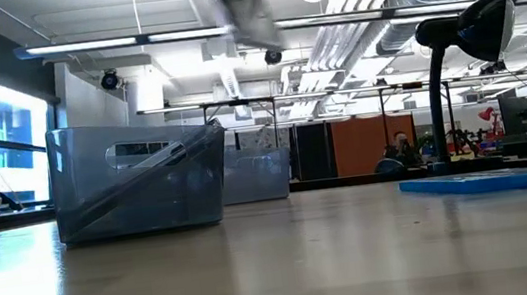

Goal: Pick & place jewel cases by type
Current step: Put the black CD case into the bottom black bin

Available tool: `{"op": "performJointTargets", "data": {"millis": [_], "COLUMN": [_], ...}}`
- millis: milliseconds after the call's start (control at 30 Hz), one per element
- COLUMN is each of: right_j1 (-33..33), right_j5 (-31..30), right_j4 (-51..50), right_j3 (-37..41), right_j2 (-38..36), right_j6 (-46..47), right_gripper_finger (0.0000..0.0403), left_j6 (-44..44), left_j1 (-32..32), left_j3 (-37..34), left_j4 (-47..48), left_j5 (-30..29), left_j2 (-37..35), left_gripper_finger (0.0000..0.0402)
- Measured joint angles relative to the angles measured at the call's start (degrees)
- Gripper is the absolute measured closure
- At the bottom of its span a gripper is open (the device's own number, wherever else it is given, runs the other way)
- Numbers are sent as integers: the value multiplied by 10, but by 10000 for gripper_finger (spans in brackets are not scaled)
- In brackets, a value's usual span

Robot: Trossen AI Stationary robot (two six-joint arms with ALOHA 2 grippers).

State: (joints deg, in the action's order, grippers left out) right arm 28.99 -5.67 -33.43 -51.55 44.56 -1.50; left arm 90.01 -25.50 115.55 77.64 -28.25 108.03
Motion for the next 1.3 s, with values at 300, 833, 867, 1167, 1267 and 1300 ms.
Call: {"op": "performJointTargets", "data": {"millis": [300, 833, 867, 1167, 1267, 1300], "right_j1": [-1, -1, -1, -1, -1, -1], "right_j5": [-1, 0, 0, 8, 29, 37], "right_j4": [-19, -22, -23, -28, -28, -28], "right_j3": [0, 0, 0, 0, 0, 0], "right_j2": [27, 90, 91, 91, 91, 91], "right_j6": [-39, -65, -65, -74, -79, -80], "right_gripper_finger": [155, 155, 155, 155, 155, 155], "left_j6": [127, 362, 381, 395, 354, 343], "left_j1": [0, 0, 0, 6, 12, 16], "left_j3": [-8, -138, -146, -219, -243, -251], "left_j4": [117, 123, 121, 104, 93, 77], "left_j5": [150, 160, 160, 145, 126, 124], "left_j2": [-47, -14, -14, -16, -16, -16], "left_gripper_finger": [371, 371, 371, 356, 337, 330]}}
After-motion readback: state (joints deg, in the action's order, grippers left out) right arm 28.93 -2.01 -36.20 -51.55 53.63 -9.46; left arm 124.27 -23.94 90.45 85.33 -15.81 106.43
